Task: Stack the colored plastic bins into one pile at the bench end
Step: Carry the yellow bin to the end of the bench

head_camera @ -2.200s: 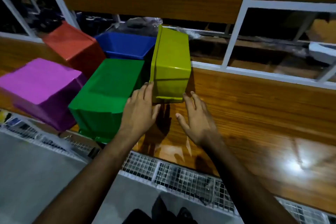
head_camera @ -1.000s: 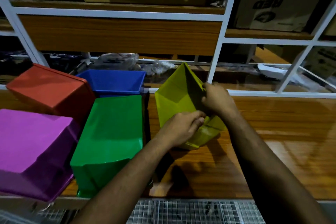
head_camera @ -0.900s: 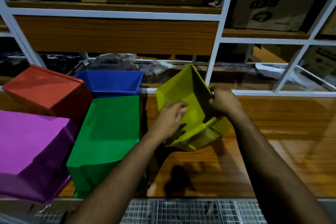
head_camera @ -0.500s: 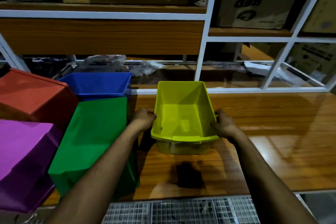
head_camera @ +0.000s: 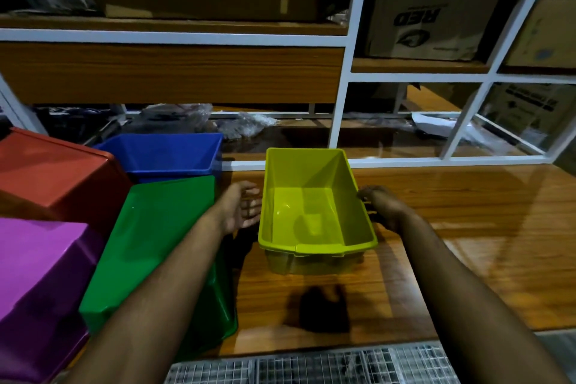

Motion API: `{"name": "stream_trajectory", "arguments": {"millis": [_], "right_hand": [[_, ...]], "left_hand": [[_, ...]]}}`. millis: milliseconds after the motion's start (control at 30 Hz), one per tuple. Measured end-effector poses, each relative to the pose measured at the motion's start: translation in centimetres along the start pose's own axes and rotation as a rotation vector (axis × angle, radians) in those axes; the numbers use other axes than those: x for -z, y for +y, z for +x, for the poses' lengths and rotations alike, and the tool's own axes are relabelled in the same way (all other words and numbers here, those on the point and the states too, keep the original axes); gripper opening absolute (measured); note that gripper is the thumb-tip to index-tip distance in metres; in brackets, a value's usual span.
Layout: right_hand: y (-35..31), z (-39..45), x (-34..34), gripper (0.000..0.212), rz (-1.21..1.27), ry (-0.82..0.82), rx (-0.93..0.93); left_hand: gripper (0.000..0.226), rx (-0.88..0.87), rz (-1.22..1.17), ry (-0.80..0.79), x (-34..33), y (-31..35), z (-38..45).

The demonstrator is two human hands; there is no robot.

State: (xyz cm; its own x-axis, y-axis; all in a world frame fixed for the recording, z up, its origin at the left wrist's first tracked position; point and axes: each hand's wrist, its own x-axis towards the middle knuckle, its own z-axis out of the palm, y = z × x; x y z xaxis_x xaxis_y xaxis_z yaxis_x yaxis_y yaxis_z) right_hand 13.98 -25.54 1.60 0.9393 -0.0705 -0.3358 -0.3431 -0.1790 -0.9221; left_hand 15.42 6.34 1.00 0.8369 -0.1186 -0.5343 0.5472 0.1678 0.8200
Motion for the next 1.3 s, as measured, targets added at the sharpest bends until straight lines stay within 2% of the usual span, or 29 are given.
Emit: {"name": "stream_trajectory", "arguments": {"millis": [200, 367, 500, 633, 800, 967, 1167, 1300], "right_hand": [[0.8, -0.2, 0.1, 0.028, 0.058, -0.039, -0.096], [2.8, -3.5, 0.7, 0.022, 0.244, -0.065, -0.063], [4.8, -7.5, 2.0, 0.027, 0.338, 0.004, -0.045], [7.5, -13.2, 4.6, 0.029, 0.352, 0.108, -0.014], [11.5, -22.1, 8.8, 0.036, 0.453, 0.313, 0.047], [15.9, -31.6, 13.1, 0.030, 0.534, 0.543, 0.110], [22.9, -42.0, 18.8, 0.027, 0.666, 0.824, 0.132], [27.2, -48.4, 24.2, 0.026, 0.694, 0.932, 0.124]], "left_hand": [[0.007, 0.051, 0.027, -0.092, 0.4, -0.2, -1.2], [0.032, 0.027, 0.056, -0.171, 0.3, -0.5, -2.8], [0.031, 0.001, 0.104, -0.261, -1.4, -1.1, -4.1], [0.030, 0.011, 0.153, -0.418, -4.7, -2.4, -5.0], [0.031, 0.008, 0.232, -0.599, -12.0, -4.8, -6.7], [0.030, 0.037, 0.362, -0.777, -21.2, -9.3, -9.4], [0.032, 0.090, 0.448, -0.957, -33.5, -16.6, -13.2], [0.033, 0.120, 0.526, -1.036, -42.5, -22.4, -16.2]]}}
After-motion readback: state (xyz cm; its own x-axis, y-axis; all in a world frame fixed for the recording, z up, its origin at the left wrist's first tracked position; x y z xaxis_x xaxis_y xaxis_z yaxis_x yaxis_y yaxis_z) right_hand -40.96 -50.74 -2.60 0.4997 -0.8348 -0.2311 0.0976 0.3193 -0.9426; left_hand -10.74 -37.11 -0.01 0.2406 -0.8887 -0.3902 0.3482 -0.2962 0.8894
